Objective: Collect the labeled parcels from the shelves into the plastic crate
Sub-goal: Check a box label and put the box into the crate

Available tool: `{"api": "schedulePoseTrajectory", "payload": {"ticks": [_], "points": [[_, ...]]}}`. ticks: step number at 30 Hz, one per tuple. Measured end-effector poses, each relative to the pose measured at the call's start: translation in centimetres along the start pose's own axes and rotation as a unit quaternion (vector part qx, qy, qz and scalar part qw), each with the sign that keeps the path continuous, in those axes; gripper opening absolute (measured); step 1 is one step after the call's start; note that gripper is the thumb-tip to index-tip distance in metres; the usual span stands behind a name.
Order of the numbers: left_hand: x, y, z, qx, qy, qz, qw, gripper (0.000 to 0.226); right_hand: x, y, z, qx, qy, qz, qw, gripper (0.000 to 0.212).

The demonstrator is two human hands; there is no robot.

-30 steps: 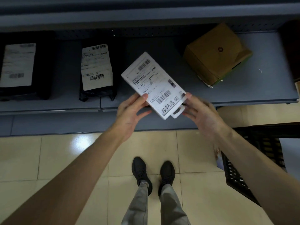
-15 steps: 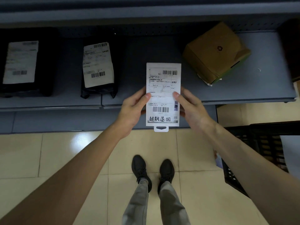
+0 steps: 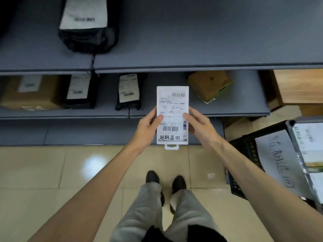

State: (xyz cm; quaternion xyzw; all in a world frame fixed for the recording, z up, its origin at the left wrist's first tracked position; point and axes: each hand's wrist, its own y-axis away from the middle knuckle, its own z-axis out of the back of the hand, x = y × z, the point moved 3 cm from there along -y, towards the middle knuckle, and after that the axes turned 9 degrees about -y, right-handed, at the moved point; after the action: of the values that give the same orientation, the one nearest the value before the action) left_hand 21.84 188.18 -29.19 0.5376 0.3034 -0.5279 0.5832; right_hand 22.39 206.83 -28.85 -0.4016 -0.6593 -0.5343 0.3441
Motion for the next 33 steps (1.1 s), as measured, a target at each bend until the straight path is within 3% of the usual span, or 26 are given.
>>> {"api": "schedulePoseTrajectory", "payload": {"ticks": [7, 13, 22, 33], "points": [[-4.4, 5.4, -0.6, -0.007, -0.008, -0.026, 1.0, 0.04, 3.8, 6.1, 0.1, 0.001, 0.04, 0.049, 0.998, 0.039], [-10.2, 5.8, 0.0, -0.017, -0.016, -0.105, 0.994, 0.04, 9.4, 7.7, 0.1, 0.002, 0.047, 0.127, 0.991, 0.038], [-23.1, 3.3, 2.6, -0.06, -0.017, -0.222, 0.973, 0.041, 22.5, 6.8, -0.8, -0.021, 0.08, 0.268, 0.96, 0.032], [-36.6, 2.7, 6.2, -0.122, -0.01, -0.319, 0.94, 0.039, 36.4, 7.5, -2.8, -0.023, 0.113, 0.376, 0.92, 0.03]]}}
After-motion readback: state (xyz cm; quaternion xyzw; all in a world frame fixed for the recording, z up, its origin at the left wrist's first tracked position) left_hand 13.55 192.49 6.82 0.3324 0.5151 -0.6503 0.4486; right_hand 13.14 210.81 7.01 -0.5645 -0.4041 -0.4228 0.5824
